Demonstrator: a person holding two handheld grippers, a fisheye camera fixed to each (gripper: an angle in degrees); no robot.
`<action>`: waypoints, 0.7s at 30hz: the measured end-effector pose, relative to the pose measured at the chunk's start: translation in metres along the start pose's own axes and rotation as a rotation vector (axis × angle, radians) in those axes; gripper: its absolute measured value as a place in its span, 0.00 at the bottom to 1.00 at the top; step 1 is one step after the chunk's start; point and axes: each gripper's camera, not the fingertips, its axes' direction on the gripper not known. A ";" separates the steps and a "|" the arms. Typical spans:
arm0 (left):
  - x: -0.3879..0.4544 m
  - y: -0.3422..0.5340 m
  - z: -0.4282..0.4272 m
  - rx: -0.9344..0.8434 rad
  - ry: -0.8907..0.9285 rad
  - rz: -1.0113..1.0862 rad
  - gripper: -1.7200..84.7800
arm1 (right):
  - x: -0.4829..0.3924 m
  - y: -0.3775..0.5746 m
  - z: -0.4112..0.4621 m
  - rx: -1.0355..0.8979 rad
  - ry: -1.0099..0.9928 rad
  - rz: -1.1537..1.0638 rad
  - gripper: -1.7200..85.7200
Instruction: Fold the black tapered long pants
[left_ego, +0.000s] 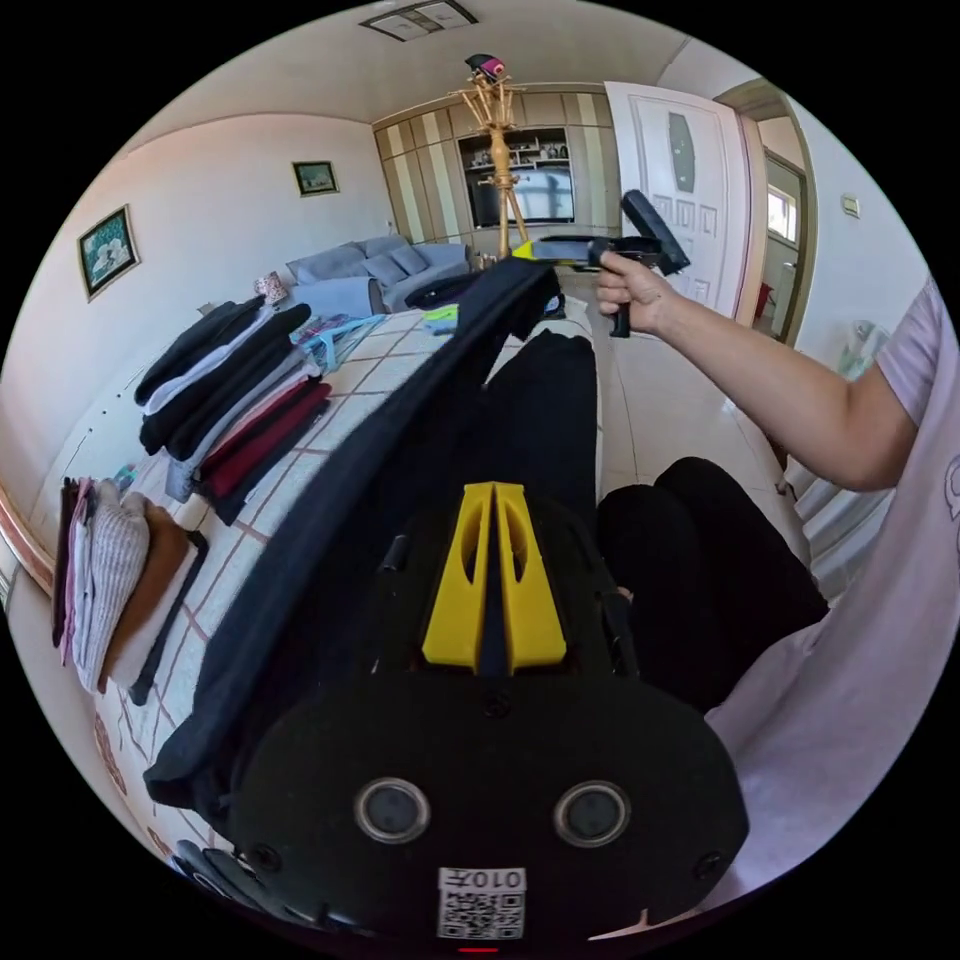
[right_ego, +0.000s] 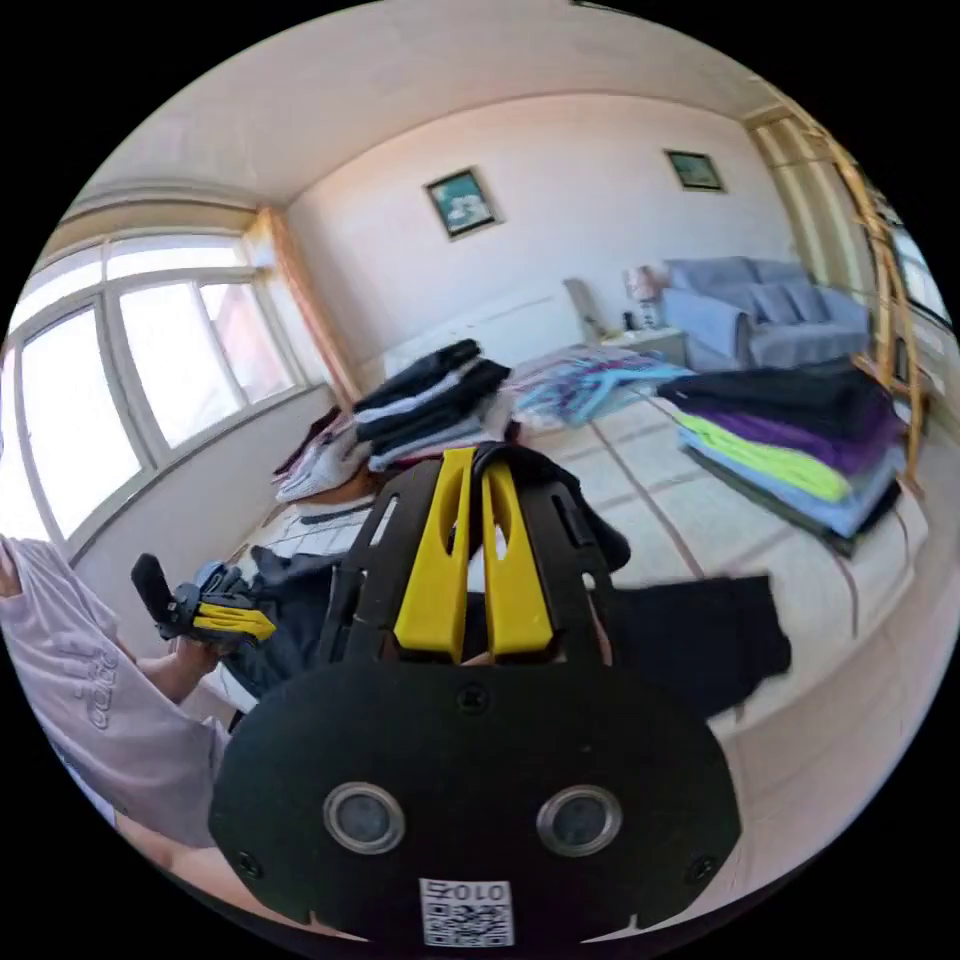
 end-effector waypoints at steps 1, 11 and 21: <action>0.001 -0.001 0.014 -0.037 0.013 0.014 0.02 | 0.015 0.013 0.001 -0.029 0.007 0.063 0.06; -0.102 0.064 0.012 -0.072 0.184 -0.330 0.05 | 0.113 0.166 0.022 -0.059 -0.355 0.632 0.08; -0.275 0.259 -0.173 0.256 -0.042 -0.969 0.11 | 0.120 0.149 0.015 -0.034 -0.362 0.666 0.10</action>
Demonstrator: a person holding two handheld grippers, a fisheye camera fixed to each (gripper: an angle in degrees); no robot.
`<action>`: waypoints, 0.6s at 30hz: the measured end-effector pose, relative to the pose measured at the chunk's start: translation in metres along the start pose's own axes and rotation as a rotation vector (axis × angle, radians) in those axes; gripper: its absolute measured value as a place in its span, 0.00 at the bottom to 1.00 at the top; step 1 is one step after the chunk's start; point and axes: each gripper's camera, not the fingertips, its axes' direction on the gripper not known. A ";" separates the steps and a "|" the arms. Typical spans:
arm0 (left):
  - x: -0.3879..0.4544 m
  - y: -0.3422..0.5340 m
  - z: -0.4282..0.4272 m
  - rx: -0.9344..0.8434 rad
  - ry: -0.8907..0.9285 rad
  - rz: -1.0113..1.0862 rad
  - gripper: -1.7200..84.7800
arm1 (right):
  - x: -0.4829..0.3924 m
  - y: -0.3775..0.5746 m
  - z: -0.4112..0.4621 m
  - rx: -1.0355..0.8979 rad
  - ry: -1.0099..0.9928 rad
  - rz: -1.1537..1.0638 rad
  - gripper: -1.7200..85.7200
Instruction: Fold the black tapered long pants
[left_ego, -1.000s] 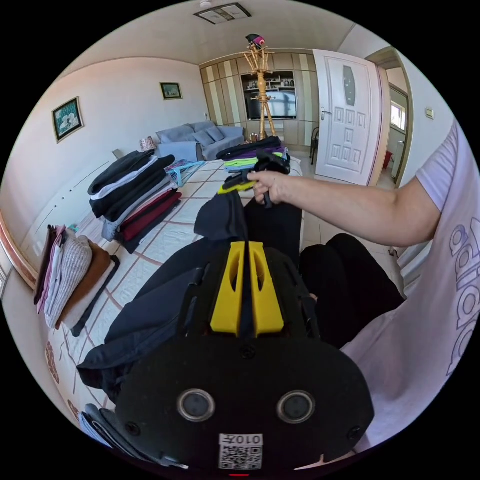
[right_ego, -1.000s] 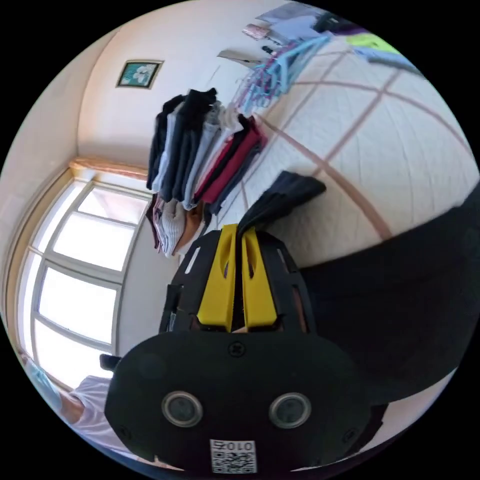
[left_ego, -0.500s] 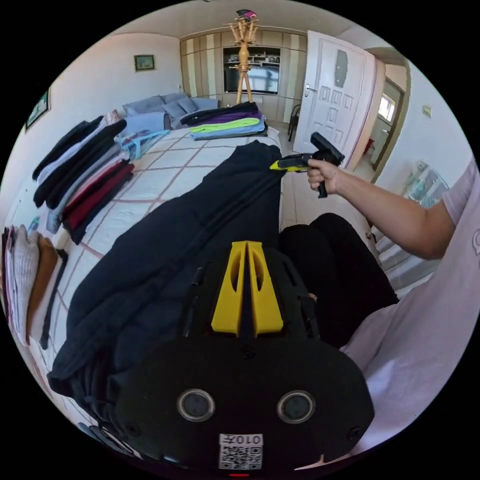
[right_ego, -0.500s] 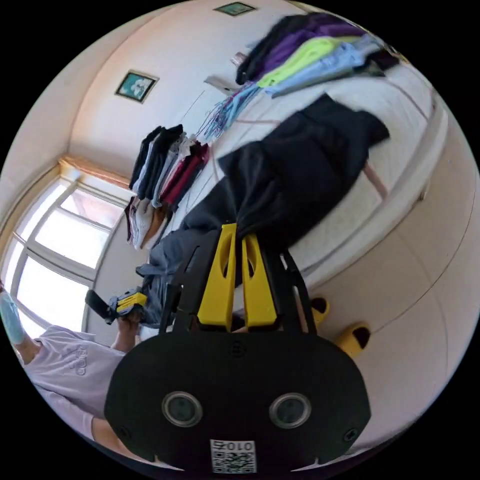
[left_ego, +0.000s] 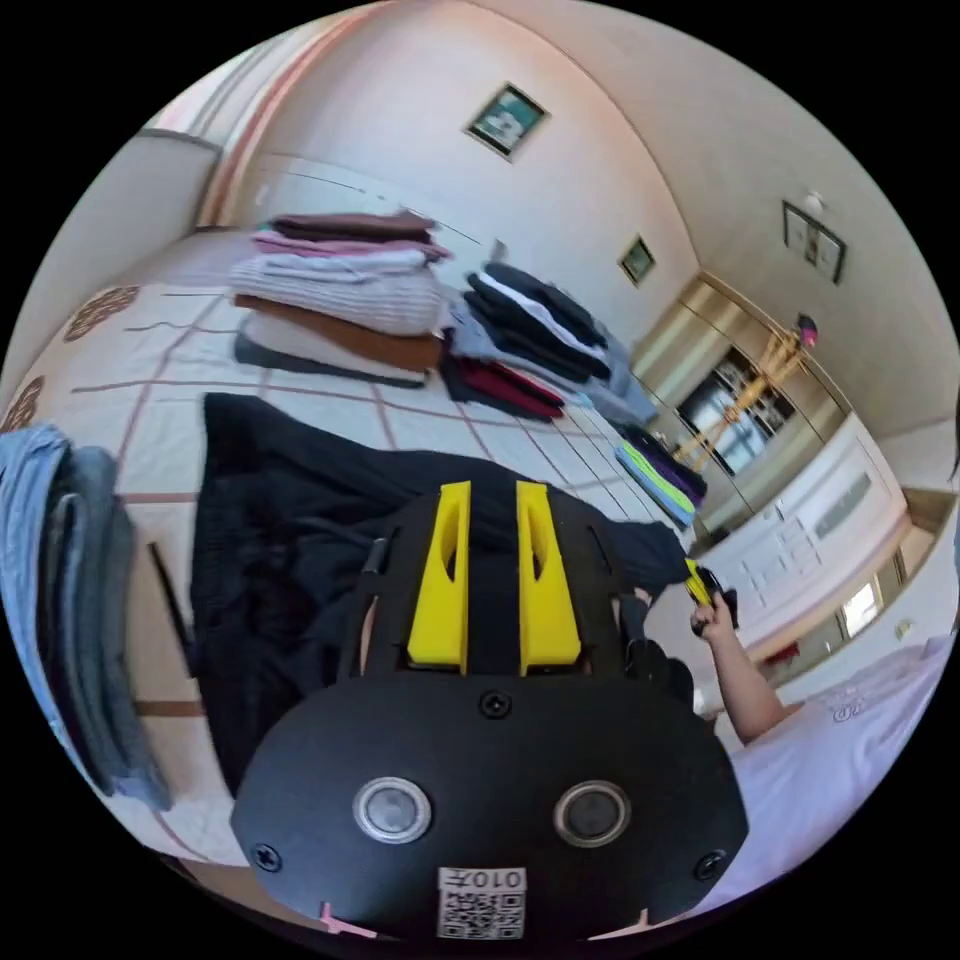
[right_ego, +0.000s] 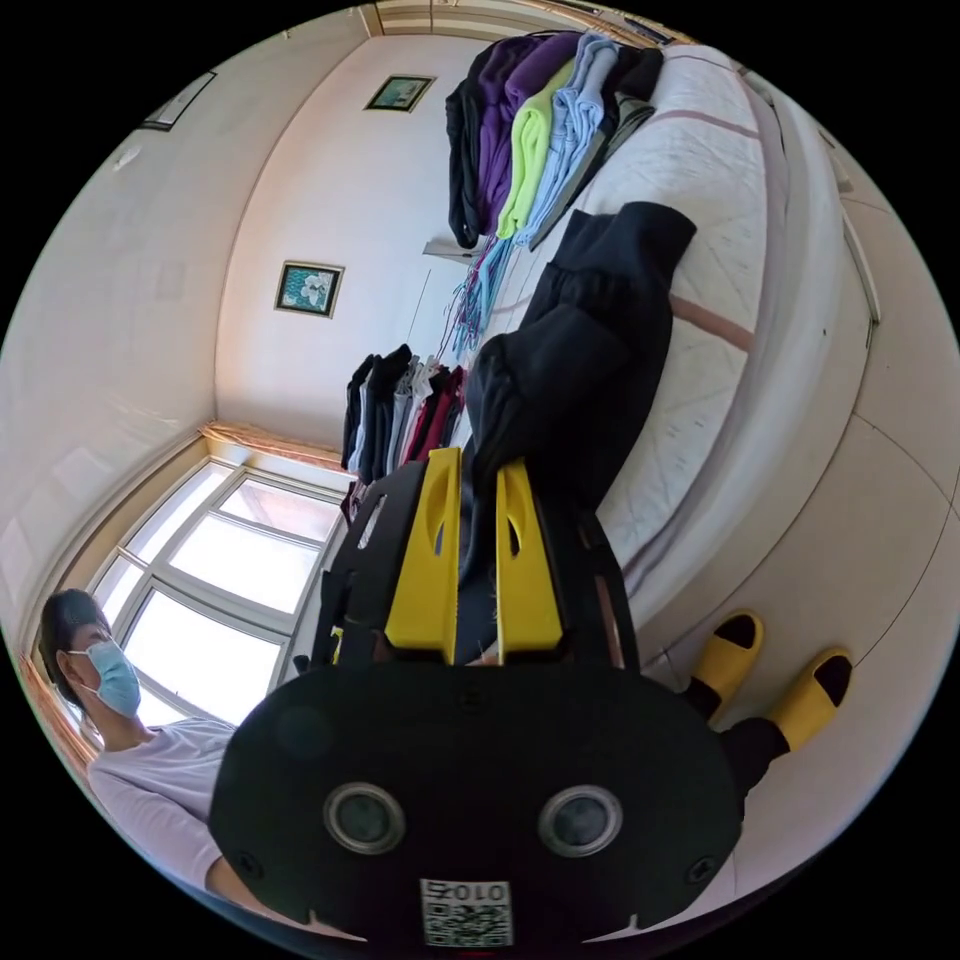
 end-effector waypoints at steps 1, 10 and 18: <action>-0.030 -0.008 -0.023 0.034 -0.046 -0.059 0.12 | -0.001 0.000 0.000 0.002 0.003 0.000 0.10; -0.172 -0.071 -0.001 -0.063 -0.118 -0.334 0.16 | -0.033 0.000 0.001 0.021 0.077 -0.065 0.09; -0.204 -0.082 0.033 -0.057 -0.037 -0.467 0.07 | -0.034 -0.010 0.015 -0.053 0.250 -0.019 0.07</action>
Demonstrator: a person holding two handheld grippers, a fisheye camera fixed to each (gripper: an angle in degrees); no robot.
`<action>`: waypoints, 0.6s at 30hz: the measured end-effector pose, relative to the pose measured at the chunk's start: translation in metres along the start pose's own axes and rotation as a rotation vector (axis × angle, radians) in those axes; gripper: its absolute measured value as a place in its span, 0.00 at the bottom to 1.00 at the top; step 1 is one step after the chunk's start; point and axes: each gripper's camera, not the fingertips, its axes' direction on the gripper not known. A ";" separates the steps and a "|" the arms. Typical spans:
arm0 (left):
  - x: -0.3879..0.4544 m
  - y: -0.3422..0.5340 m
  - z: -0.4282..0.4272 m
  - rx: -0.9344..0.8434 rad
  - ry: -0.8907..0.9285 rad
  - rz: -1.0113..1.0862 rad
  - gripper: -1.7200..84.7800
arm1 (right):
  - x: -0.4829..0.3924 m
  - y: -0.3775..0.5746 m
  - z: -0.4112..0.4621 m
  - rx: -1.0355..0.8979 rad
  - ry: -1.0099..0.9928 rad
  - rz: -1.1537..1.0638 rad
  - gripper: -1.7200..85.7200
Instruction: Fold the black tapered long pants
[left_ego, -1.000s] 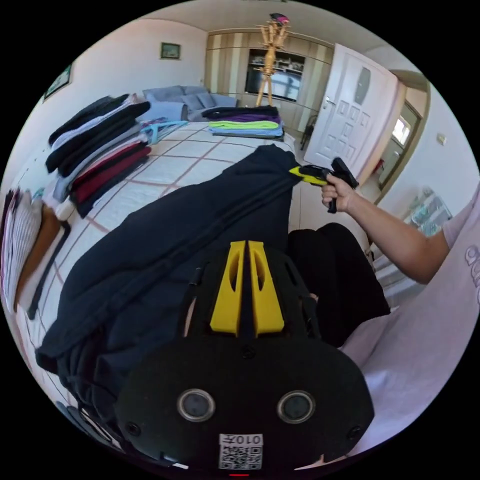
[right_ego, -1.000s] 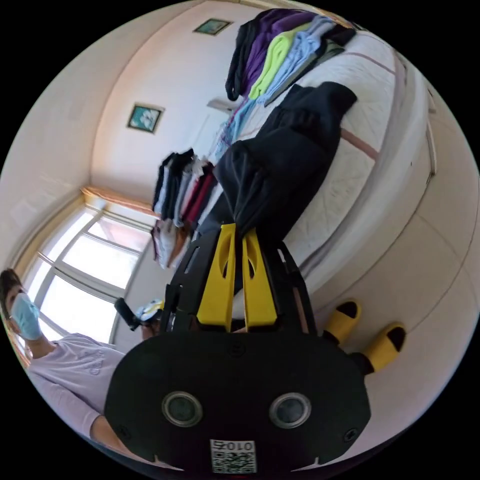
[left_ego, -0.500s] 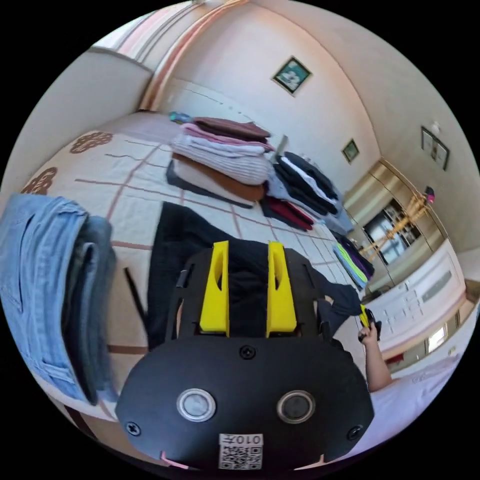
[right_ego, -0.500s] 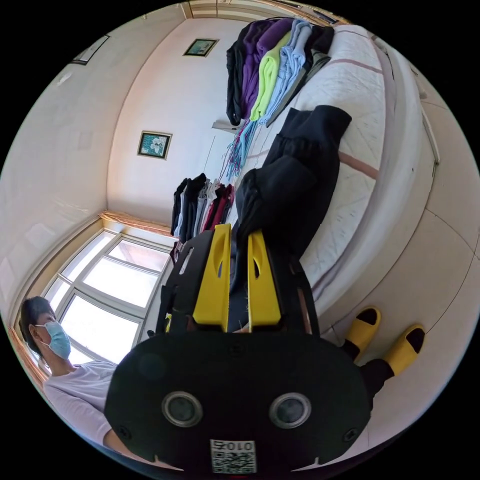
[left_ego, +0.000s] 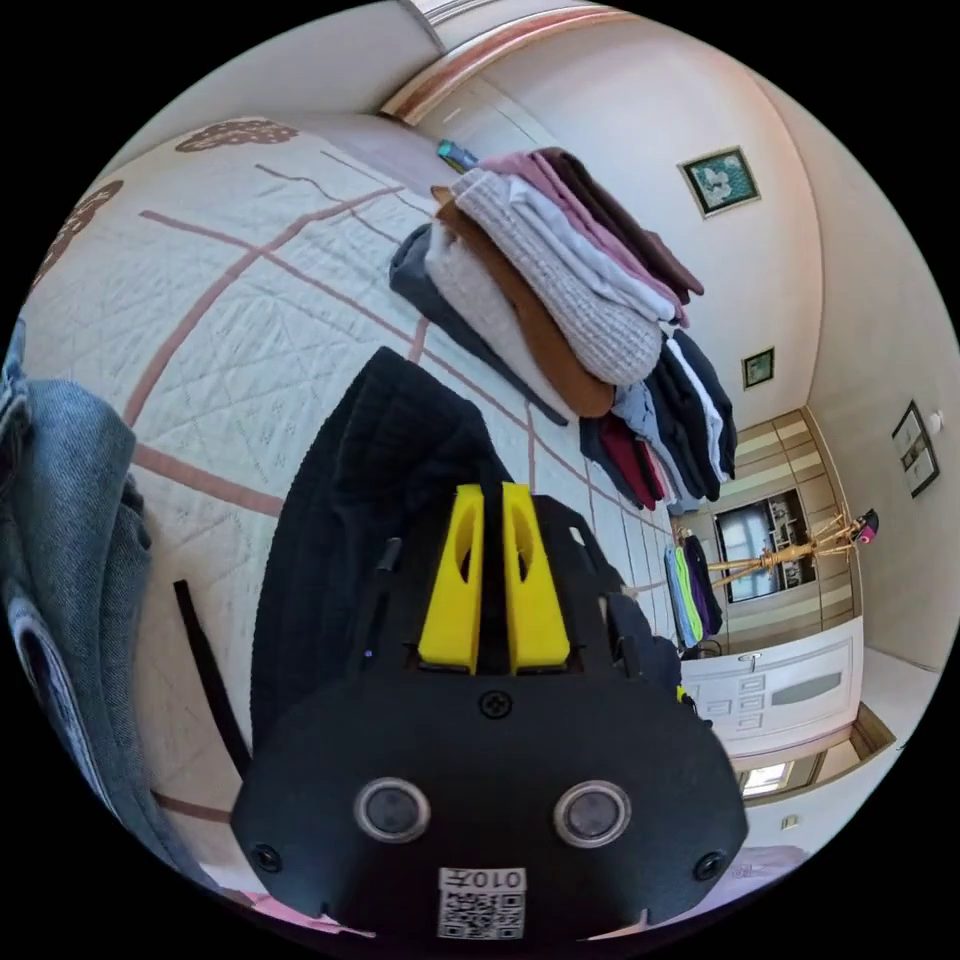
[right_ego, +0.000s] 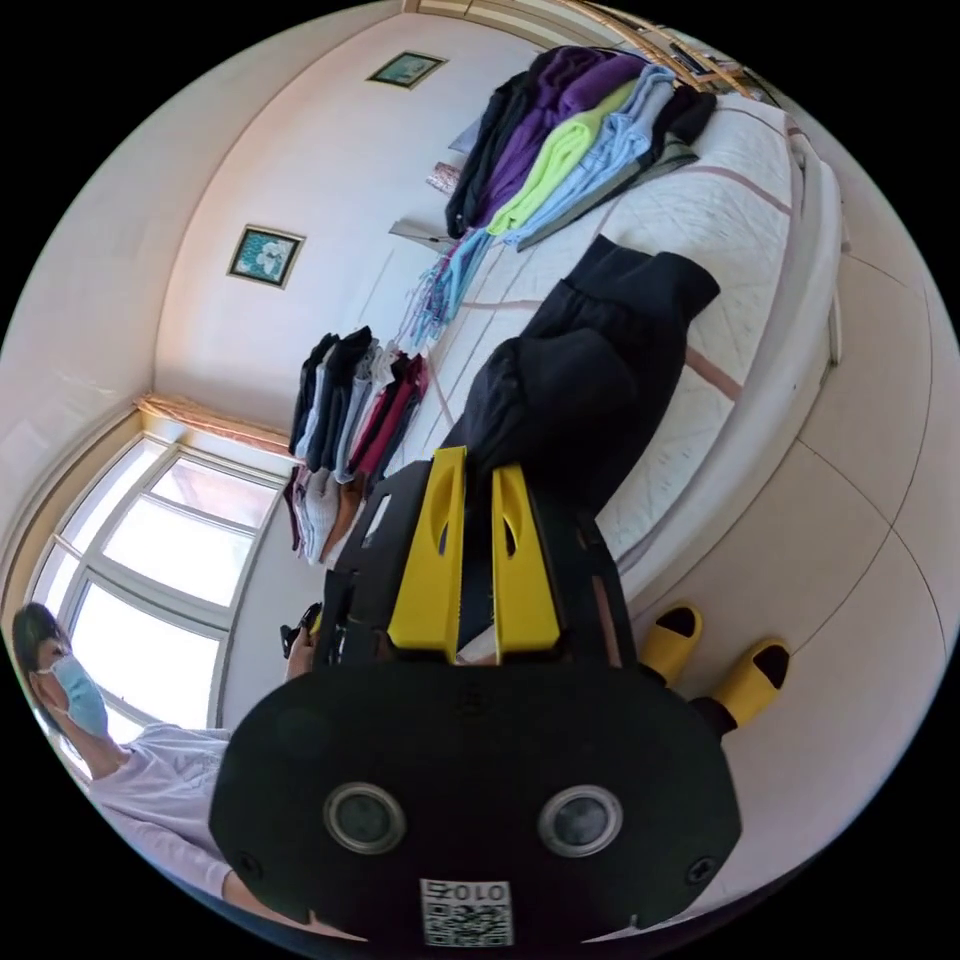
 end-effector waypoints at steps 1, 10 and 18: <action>0.008 -0.002 -0.009 0.025 0.008 0.018 0.06 | 0.002 -0.002 0.002 -0.010 0.010 0.015 0.07; 0.098 -0.008 -0.119 0.261 0.300 0.203 0.03 | -0.090 -0.093 -0.008 0.003 0.035 -0.165 0.06; 0.061 0.115 -0.181 0.158 0.403 0.222 0.03 | -0.061 -0.083 -0.021 -0.133 0.224 -0.295 0.06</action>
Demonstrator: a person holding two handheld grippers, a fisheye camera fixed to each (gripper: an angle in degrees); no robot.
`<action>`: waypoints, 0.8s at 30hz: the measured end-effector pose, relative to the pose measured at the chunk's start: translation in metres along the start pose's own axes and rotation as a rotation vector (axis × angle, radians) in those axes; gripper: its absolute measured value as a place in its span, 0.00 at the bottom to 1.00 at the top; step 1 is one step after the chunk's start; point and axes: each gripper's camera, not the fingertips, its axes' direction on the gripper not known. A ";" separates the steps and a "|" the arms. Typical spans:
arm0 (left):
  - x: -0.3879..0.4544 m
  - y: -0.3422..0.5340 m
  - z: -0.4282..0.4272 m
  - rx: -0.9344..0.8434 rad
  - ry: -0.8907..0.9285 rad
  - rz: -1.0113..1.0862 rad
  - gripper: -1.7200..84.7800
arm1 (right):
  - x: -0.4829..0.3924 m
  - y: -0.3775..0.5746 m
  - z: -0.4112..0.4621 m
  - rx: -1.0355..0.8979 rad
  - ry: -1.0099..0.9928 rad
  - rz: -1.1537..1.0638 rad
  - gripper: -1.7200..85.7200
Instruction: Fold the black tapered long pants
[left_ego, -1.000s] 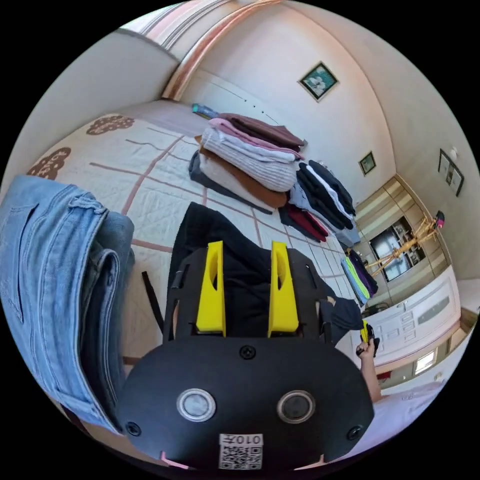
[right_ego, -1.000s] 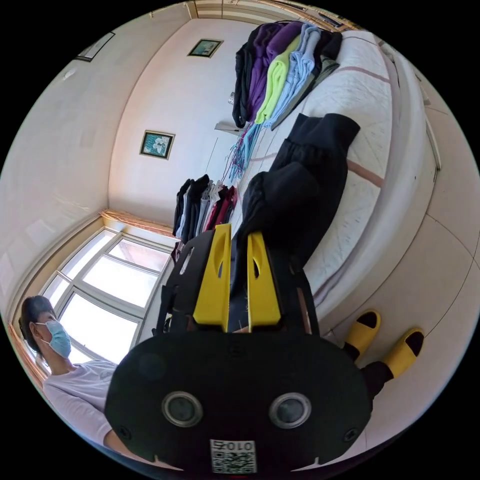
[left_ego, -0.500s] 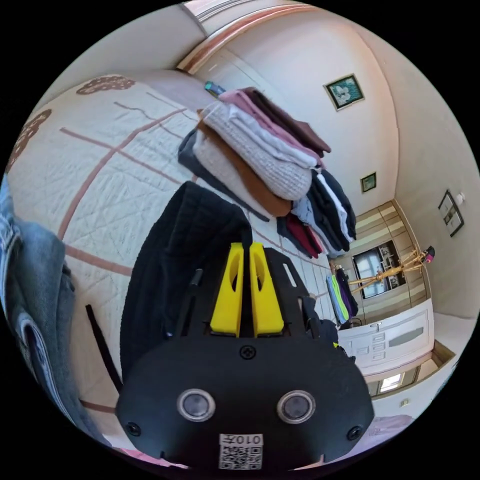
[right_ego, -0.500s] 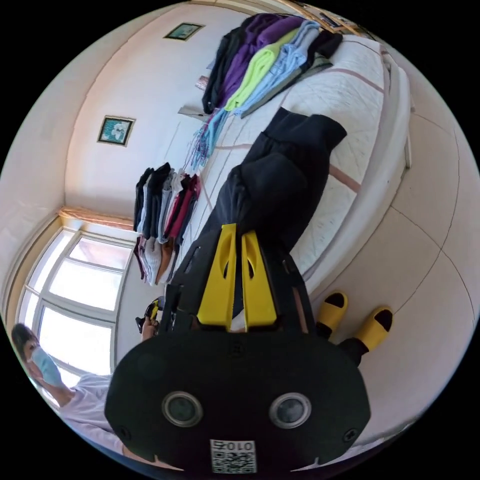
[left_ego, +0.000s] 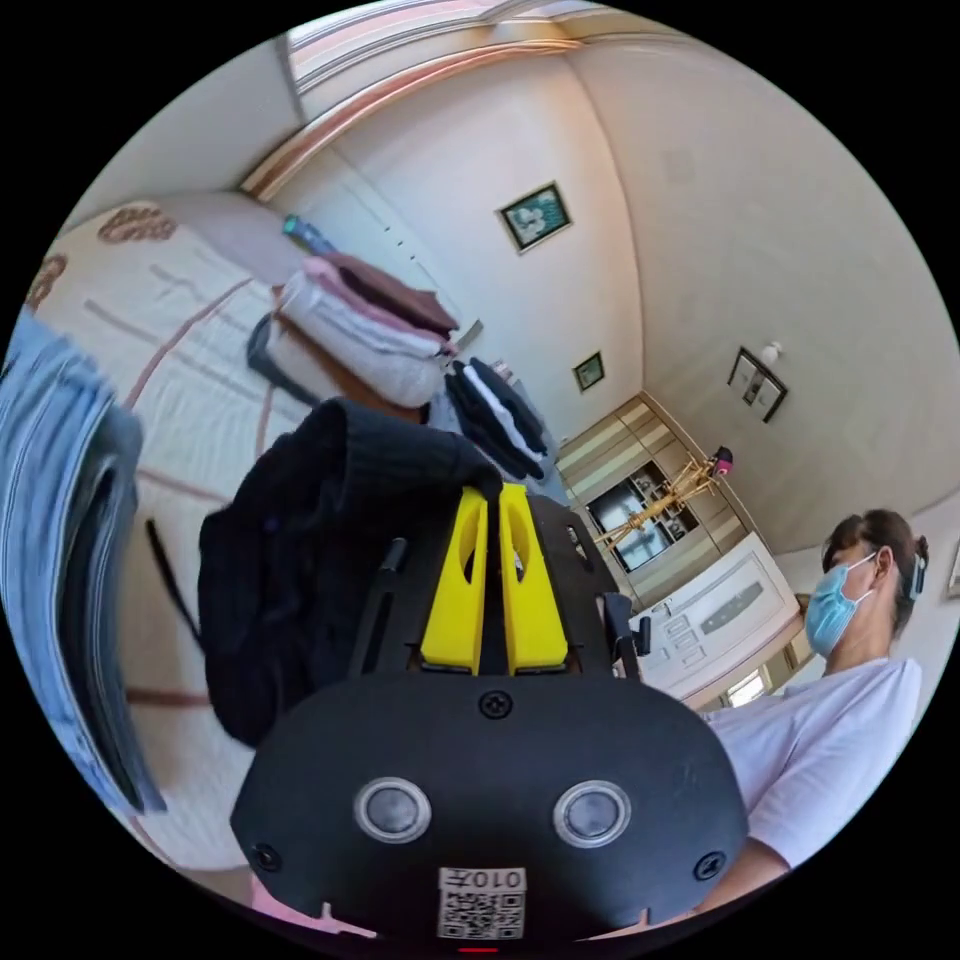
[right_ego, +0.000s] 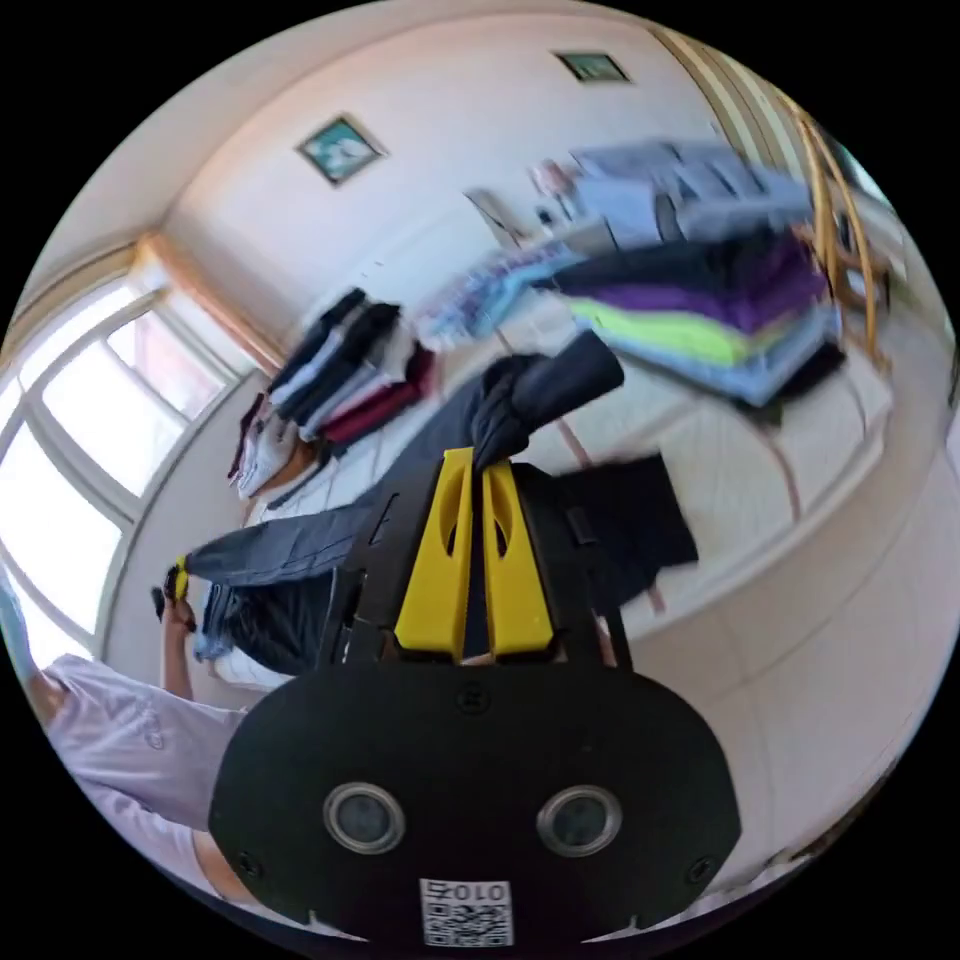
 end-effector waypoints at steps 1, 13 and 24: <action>-0.017 0.023 -0.011 -0.030 -0.019 -0.067 0.03 | 0.017 0.007 0.011 -0.042 -0.033 0.064 0.06; -0.007 0.064 -0.029 -0.160 -0.016 -0.143 0.03 | 0.099 0.054 0.027 0.098 -0.300 0.367 0.09; 0.057 0.085 -0.034 -0.150 -0.043 0.029 0.03 | 0.060 0.029 -0.008 0.036 0.064 0.222 0.08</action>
